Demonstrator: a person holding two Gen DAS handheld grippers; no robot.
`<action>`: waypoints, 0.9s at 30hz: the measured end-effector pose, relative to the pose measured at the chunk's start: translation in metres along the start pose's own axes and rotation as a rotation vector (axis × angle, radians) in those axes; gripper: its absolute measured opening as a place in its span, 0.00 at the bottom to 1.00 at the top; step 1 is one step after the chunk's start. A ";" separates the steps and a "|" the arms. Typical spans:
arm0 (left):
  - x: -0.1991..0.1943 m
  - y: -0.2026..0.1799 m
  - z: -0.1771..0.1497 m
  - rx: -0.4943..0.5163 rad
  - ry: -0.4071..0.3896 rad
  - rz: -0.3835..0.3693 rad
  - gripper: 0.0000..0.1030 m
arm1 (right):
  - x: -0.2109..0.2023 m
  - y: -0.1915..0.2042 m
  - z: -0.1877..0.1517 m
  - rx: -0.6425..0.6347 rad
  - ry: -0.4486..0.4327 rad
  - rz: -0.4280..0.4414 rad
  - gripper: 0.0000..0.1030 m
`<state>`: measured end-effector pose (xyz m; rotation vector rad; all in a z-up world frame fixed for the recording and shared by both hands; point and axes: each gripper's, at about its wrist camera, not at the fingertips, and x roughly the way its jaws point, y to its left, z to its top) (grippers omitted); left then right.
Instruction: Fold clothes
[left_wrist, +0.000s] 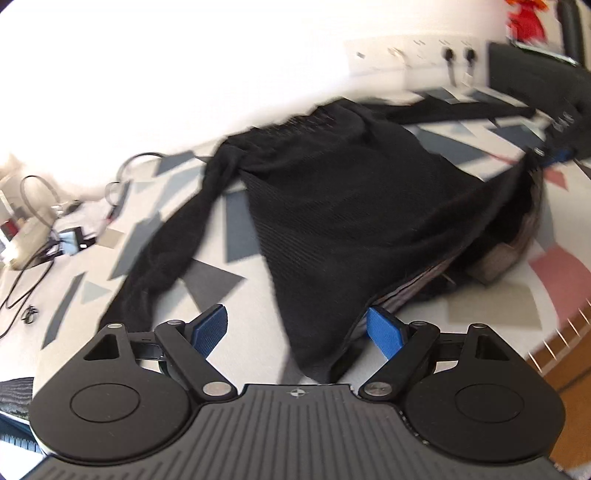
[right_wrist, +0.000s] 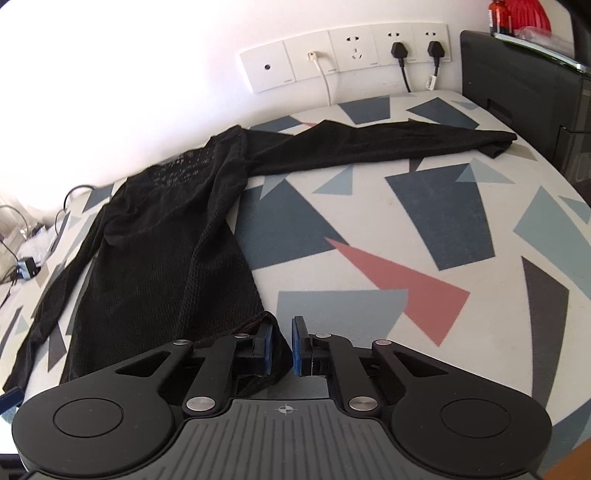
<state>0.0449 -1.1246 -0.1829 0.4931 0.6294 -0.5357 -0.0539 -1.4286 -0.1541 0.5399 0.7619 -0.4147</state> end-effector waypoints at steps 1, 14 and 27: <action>0.003 0.001 0.000 -0.001 0.001 0.030 0.83 | -0.001 0.000 0.000 0.002 -0.002 -0.001 0.09; 0.002 -0.032 -0.010 0.146 -0.002 -0.092 0.86 | 0.001 0.003 -0.001 0.011 0.001 -0.026 0.10; 0.003 -0.024 -0.009 0.141 -0.091 0.037 0.87 | 0.006 -0.004 0.000 0.045 0.003 -0.034 0.10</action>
